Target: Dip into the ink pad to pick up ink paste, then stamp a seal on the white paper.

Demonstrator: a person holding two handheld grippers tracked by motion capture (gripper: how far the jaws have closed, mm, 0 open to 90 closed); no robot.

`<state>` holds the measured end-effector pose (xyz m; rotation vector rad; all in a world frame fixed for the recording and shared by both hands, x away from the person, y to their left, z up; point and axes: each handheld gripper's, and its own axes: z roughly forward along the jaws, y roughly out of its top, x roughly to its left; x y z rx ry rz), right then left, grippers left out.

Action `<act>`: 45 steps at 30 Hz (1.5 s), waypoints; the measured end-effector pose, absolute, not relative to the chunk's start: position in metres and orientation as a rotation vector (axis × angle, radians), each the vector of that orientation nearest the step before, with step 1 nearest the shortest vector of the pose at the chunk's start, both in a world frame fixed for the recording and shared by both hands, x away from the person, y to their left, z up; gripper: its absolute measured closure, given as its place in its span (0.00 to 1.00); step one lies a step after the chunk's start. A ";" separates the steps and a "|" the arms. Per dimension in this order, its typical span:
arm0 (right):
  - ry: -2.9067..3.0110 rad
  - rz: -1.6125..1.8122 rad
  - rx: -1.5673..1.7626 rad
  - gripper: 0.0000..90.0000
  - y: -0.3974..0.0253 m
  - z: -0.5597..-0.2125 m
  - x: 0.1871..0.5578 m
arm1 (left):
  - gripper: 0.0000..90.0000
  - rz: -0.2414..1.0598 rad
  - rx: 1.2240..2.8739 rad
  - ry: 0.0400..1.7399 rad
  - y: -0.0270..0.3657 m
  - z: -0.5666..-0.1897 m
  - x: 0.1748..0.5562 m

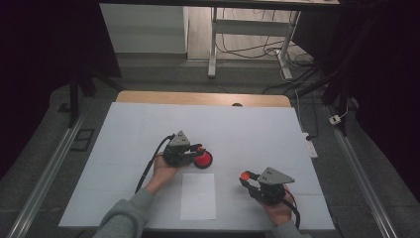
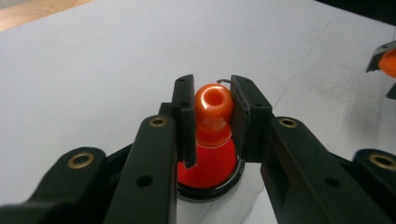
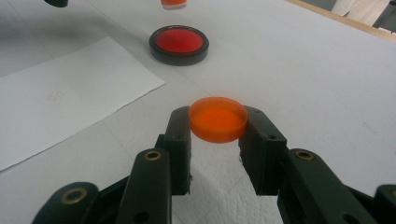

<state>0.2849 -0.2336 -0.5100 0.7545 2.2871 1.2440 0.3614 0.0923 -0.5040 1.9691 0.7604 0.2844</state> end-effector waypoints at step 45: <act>2.276 1.242 0.784 0.72 -0.240 -0.510 0.285 | 0.80 0.195 1.909 0.699 0.132 -0.470 0.298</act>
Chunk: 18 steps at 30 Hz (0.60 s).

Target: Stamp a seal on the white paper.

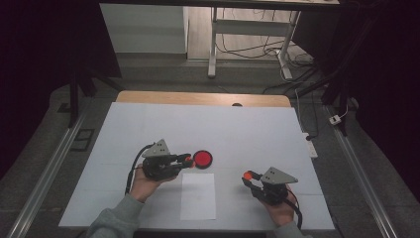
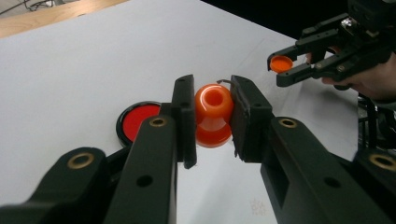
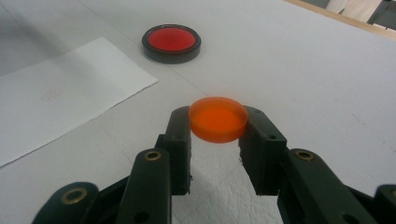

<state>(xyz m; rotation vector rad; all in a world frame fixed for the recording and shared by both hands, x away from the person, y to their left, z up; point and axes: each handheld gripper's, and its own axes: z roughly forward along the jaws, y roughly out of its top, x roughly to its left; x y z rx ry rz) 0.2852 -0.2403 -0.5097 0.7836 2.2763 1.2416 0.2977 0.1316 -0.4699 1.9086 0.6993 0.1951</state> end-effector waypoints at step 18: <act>2.282 1.228 0.781 0.72 -0.240 -0.510 0.286 | 0.80 0.164 1.932 0.678 0.134 -0.474 0.280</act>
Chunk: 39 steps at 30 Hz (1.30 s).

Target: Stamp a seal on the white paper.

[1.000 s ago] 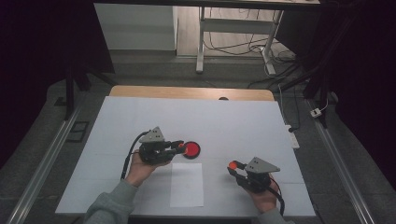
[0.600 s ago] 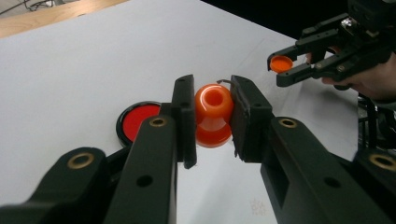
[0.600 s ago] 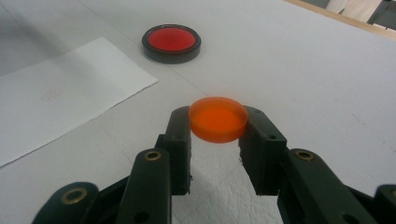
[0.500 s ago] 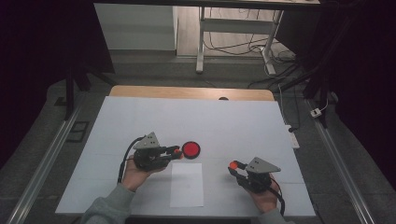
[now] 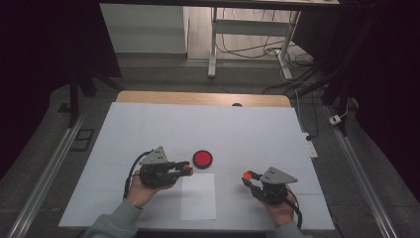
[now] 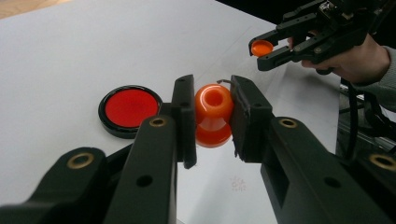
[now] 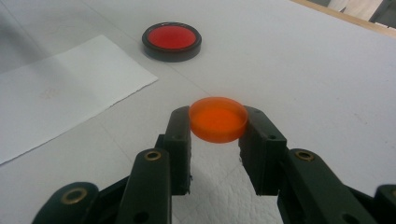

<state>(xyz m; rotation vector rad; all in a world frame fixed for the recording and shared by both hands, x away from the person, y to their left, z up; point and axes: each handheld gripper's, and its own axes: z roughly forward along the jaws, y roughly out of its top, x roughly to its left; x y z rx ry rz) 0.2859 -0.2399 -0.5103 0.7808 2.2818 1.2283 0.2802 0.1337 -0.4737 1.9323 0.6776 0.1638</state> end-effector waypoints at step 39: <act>2.278 1.251 0.782 0.72 -0.242 -0.511 0.285 | 0.80 0.178 2.054 0.663 0.106 -0.506 0.276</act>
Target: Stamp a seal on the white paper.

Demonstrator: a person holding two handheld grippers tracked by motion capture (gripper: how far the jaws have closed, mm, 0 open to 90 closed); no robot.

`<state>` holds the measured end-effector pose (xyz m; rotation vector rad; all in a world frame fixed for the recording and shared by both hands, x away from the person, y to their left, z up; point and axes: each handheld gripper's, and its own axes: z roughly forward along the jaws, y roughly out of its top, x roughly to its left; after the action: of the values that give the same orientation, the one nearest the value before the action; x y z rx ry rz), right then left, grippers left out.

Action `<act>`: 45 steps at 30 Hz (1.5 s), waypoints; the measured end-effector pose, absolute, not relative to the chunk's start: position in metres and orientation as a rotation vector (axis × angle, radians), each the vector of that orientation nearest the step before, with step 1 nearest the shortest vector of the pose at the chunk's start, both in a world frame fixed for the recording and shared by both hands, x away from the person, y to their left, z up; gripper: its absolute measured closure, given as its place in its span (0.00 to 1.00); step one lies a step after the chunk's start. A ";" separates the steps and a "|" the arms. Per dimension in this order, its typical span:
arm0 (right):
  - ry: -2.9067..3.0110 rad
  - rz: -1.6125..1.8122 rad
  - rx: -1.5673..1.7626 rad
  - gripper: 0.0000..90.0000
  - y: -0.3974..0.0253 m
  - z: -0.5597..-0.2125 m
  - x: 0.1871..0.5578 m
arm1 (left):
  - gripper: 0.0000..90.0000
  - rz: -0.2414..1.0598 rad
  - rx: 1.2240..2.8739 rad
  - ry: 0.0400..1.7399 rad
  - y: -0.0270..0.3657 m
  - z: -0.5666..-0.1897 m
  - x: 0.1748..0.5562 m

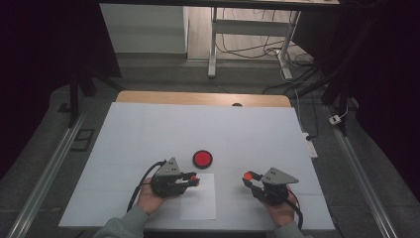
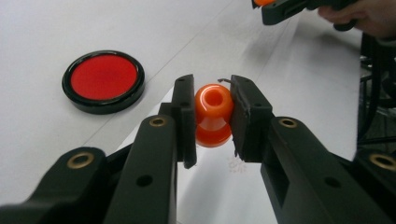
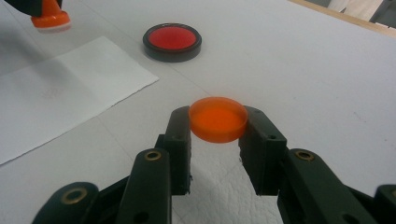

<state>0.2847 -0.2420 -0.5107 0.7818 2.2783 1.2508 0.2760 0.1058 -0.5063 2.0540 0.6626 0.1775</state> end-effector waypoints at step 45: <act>2.291 1.240 0.777 0.72 -0.241 -0.511 0.285 | 0.80 0.234 2.186 0.662 0.079 -0.537 0.287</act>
<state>0.2846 -0.2407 -0.5114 0.7767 2.2914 1.2396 0.2872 0.0790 -0.5368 2.1865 0.6619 0.2340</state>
